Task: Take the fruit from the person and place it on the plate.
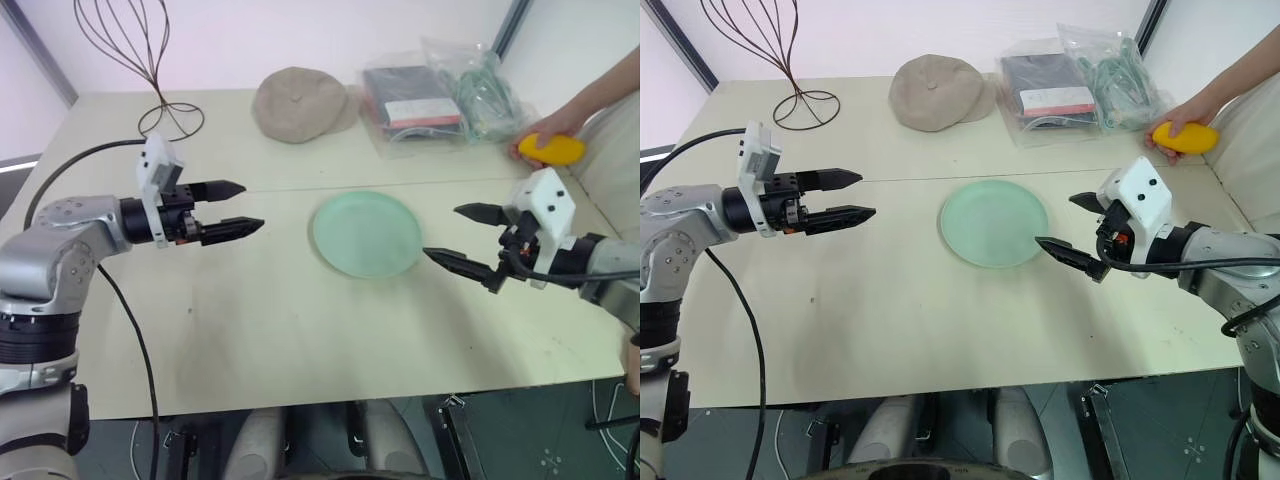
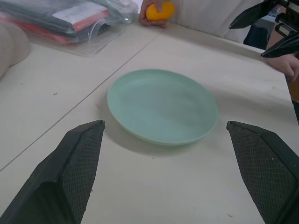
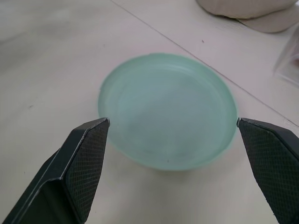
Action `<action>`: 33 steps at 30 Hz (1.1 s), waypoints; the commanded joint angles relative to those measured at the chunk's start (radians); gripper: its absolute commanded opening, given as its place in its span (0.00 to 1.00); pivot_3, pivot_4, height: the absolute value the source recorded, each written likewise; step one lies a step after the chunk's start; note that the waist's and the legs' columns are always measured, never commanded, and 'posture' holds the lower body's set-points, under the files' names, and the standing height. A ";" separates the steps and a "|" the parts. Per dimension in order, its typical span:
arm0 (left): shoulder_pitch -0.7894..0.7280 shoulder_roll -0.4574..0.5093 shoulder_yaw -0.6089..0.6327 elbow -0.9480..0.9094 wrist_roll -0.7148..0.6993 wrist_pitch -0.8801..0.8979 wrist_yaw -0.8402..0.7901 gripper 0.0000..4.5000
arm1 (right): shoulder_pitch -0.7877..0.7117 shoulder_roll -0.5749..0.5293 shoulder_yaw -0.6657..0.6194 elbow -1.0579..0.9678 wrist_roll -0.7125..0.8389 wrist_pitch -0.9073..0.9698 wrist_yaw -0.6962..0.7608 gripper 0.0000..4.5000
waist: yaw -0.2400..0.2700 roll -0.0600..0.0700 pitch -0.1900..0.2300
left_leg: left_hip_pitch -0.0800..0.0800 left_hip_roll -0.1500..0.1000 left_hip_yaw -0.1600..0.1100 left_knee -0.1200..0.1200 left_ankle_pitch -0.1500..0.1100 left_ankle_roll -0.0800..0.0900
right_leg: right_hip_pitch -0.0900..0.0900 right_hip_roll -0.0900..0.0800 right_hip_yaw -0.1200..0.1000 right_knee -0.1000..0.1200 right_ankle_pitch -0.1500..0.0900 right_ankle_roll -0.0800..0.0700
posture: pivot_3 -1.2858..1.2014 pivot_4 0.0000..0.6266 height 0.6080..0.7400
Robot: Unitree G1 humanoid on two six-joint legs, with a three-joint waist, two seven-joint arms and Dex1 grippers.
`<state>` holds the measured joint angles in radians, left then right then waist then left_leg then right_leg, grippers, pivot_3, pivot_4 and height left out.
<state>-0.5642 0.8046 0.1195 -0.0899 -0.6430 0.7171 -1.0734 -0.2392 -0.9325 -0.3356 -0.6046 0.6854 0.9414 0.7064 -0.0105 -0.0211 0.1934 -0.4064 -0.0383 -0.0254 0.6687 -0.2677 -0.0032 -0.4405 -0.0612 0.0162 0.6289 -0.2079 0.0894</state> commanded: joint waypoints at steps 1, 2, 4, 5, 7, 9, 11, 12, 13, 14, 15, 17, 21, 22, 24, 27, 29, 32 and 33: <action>-0.027 0.017 -0.007 0.005 0.023 -0.030 -0.014 0.97 | -0.012 -0.024 -0.035 -0.021 0.010 -0.013 -0.001 1.00 | 0.000 0.000 0.000 | 0.000 0.000 0.000 0.000 0.000 0.000 | 0.000 0.000 0.000 0.000 0.000 0.000 | 0.52 0.24 1.00; -0.027 0.018 -0.008 0.011 0.028 -0.035 -0.018 0.97 | -0.018 -0.026 -0.029 -0.017 0.007 -0.017 -0.001 1.00 | 0.000 0.000 0.000 | 0.000 0.000 0.000 0.000 0.000 0.000 | 0.000 0.000 0.000 0.000 0.000 0.000 | 0.52 0.24 1.00; -0.022 0.023 -0.014 0.018 0.041 -0.045 -0.026 0.97 | -0.030 -0.029 -0.022 -0.011 0.007 -0.021 -0.002 1.00 | 0.000 0.000 0.000 | 0.000 0.000 0.000 0.000 0.000 0.000 | 0.000 0.000 0.000 0.000 0.000 0.000 | 0.52 0.24 1.00; -0.018 0.026 -0.017 0.018 0.046 -0.049 -0.030 0.97 | -0.034 -0.031 -0.020 -0.010 0.008 -0.022 -0.001 1.00 | 0.000 0.000 0.000 | 0.000 0.000 0.000 0.000 0.000 0.000 | 0.000 0.000 0.000 0.000 0.000 0.000 | 0.52 0.24 1.00; -0.013 0.028 -0.017 0.025 0.052 -0.058 -0.039 0.97 | -0.042 -0.029 -0.013 -0.009 0.009 -0.022 -0.002 1.00 | 0.000 0.000 0.000 | 0.000 0.000 0.000 0.000 0.000 0.000 | 0.000 0.000 0.000 0.000 0.000 0.000 | 0.52 0.24 1.00; 0.000 0.020 -0.011 0.034 0.051 -0.064 -0.042 0.97 | -0.040 -0.020 -0.003 -0.016 0.011 -0.028 -0.001 1.00 | 0.000 0.000 0.000 | 0.000 0.000 0.000 0.000 0.000 0.000 | 0.000 0.000 0.000 0.000 0.000 0.000 | 0.52 0.24 1.00; 0.019 0.015 -0.017 0.036 0.066 -0.083 -0.036 0.97 | -0.029 -0.017 0.006 -0.018 0.002 -0.040 0.000 1.00 | 0.000 0.000 0.000 | 0.000 0.000 0.000 0.000 0.000 0.000 | 0.000 -0.001 0.000 0.000 0.000 0.000 | 0.52 0.24 1.00; 0.022 0.011 -0.016 0.034 0.066 -0.086 -0.032 0.97 | -0.029 -0.018 0.009 -0.014 -0.003 -0.045 -0.002 1.00 | 0.000 0.000 0.000 | 0.000 0.000 0.000 0.000 0.000 0.000 | 0.000 -0.001 0.000 0.000 0.000 0.000 | 0.52 0.24 1.00; 0.020 0.005 -0.011 0.031 0.059 -0.080 -0.026 0.97 | -0.034 -0.015 0.009 -0.010 -0.001 -0.046 -0.006 1.00 | 0.000 0.000 0.000 | 0.000 0.000 0.000 0.000 0.000 0.000 | 0.000 -0.001 0.000 0.000 0.000 0.000 | 0.52 0.24 1.00; 0.018 0.001 -0.006 0.032 0.054 -0.078 -0.024 0.97 | -0.038 -0.013 0.009 -0.008 0.001 -0.046 -0.008 1.00 | 0.000 0.000 0.000 | 0.000 0.000 0.000 0.000 0.000 0.000 | 0.000 -0.001 0.000 0.000 0.000 0.000 | 0.52 0.24 1.00; 0.016 -0.001 -0.007 0.036 0.057 -0.082 -0.025 0.97 | -0.038 -0.016 0.011 -0.007 -0.003 -0.051 -0.008 1.00 | 0.000 0.000 0.000 | 0.000 0.000 0.000 0.000 0.000 0.000 | 0.000 -0.001 0.000 0.000 0.000 0.000 | 0.52 0.24 1.00; 0.012 -0.004 -0.012 0.045 0.067 -0.094 -0.029 0.97 | -0.036 -0.017 0.011 -0.005 -0.009 -0.060 -0.010 1.00 | 0.000 0.000 0.000 | 0.000 0.000 0.000 0.000 0.000 0.000 | 0.000 -0.001 0.000 0.000 0.000 0.000 | 0.52 0.24 1.00; -0.001 -0.010 -0.019 0.053 0.071 -0.101 -0.030 0.97 | -0.036 -0.015 0.009 -0.002 -0.010 -0.064 -0.012 1.00 | 0.000 0.000 0.000 | 0.000 0.000 0.000 0.000 0.000 0.000 | 0.000 -0.001 0.000 0.000 0.000 0.000 | 0.52 0.24 1.00; -0.006 -0.013 -0.020 0.056 0.072 -0.101 -0.030 0.97 | -0.036 -0.014 0.010 -0.002 -0.011 -0.064 -0.013 1.00 | 0.000 0.000 0.000 | 0.000 0.000 0.000 0.000 0.000 0.000 | 0.000 -0.001 0.000 0.000 0.000 0.000 | 0.52 0.24 1.00; -0.013 -0.019 -0.021 0.060 0.073 -0.102 -0.031 0.97 | -0.037 -0.013 0.011 -0.003 -0.010 -0.064 -0.017 1.00 | 0.000 0.000 0.000 | 0.000 0.000 0.000 0.000 0.000 0.000 | 0.000 -0.001 0.000 0.000 0.000 0.000 | 0.52 0.24 1.00; -0.026 -0.030 -0.022 0.068 0.075 -0.107 -0.028 0.97 | -0.044 -0.010 0.011 -0.002 -0.012 -0.066 -0.027 1.00 | 0.000 0.000 0.000 | 0.000 0.000 0.000 0.000 0.000 0.000 | 0.000 -0.001 0.000 0.000 0.000 0.000 | 0.52 0.24 1.00; -0.033 -0.038 -0.020 0.073 0.075 -0.107 -0.023 0.97 | -0.058 -0.005 0.012 0.001 -0.013 -0.067 -0.039 1.00 | 0.000 0.000 0.000 | 0.000 0.000 0.000 0.000 0.000 0.000 | 0.000 -0.001 0.000 0.000 0.000 0.000 | 0.52 0.24 1.00; -0.041 -0.045 -0.023 0.081 0.078 -0.110 -0.020 0.97 | -0.109 0.017 0.030 0.000 -0.007 -0.057 -0.074 1.00 | -0.001 0.000 0.000 | 0.000 0.000 0.000 0.000 0.000 0.000 | 0.000 -0.001 0.000 0.000 0.000 0.000 | 0.52 0.24 1.00; -0.042 -0.047 -0.024 0.082 0.080 -0.111 -0.019 0.97 | -0.120 0.021 0.034 0.000 -0.006 -0.054 -0.081 1.00 | -0.001 0.000 0.000 | 0.000 0.000 0.000 0.000 0.000 0.000 | 0.000 -0.001 0.000 0.000 0.000 0.000 | 0.52 0.24 1.00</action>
<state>-0.5886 0.7539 0.0898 -0.0009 -0.5674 0.6220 -1.0955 -0.3340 -0.9178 -0.2948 -0.5909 0.6732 0.8946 0.6427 -0.0118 -0.0211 0.1934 -0.4064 -0.0383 -0.0254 0.6687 -0.2676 -0.0032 -0.4406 -0.0620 0.0164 0.6290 -0.2079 0.0895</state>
